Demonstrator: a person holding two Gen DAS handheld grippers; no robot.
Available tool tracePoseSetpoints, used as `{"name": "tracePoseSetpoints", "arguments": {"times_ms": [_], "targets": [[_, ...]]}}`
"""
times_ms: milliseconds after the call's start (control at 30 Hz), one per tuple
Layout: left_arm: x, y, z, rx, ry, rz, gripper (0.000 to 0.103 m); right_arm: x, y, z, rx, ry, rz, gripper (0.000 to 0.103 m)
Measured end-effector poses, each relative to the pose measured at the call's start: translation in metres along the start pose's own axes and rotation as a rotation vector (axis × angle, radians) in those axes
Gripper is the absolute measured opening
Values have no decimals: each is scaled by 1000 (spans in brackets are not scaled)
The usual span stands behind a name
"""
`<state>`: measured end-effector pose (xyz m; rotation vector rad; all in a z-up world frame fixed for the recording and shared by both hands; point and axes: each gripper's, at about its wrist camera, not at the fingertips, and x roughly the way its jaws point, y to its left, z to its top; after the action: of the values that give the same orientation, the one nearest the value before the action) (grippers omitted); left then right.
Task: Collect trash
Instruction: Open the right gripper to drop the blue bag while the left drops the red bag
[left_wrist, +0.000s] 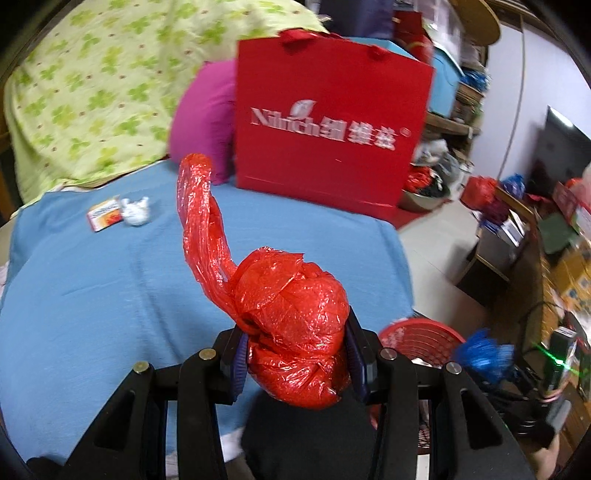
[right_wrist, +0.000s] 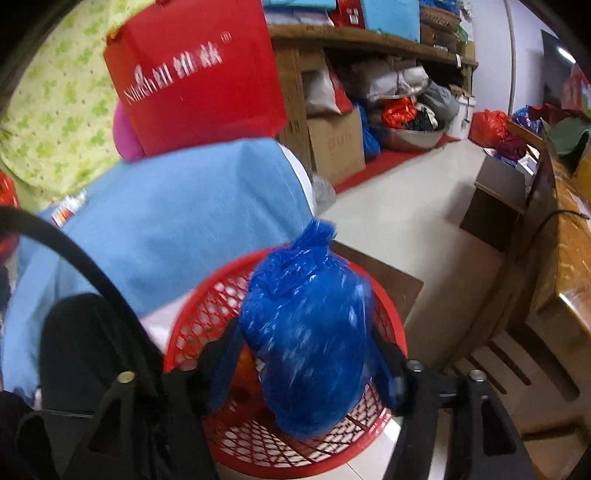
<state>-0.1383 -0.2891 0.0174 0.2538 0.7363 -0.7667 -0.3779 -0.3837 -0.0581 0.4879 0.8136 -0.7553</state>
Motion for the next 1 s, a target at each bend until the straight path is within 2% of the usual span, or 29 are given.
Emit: {"name": "tracePoseSetpoints", "arguments": {"times_ms": [67,167,267,333,467,700,733,800,833,867,1000], "targets": [[3,-11,-1,22,9,-15,47,-2,-3,0,14,-3,-1,80],[6,-28,-5,51,24,-41,47,-10,-6,4,21,-29,-12,81],[14,-43,-8,78,52,-81,47,-33,-7,10,16,-114,-57,81],[21,-52,-11,88,78,-107,47,-56,-8,15,22,-201,-84,81],[36,-78,-19,139,139,-170,47,-88,-10,24,42,-317,-105,81],[52,-115,-31,207,212,-261,48,-119,-14,38,72,-427,-96,82],[53,-119,-32,215,223,-275,50,-121,-13,37,74,-433,-95,82],[58,-128,-33,238,246,-299,59,-126,-13,41,79,-445,-90,82],[59,-130,-34,247,255,-299,74,-128,-12,41,82,-447,-84,82],[61,-132,-34,257,260,-298,81,-128,-13,42,83,-450,-81,82],[63,-123,-30,230,274,-296,81,-137,-8,47,70,-466,-75,82]]}}
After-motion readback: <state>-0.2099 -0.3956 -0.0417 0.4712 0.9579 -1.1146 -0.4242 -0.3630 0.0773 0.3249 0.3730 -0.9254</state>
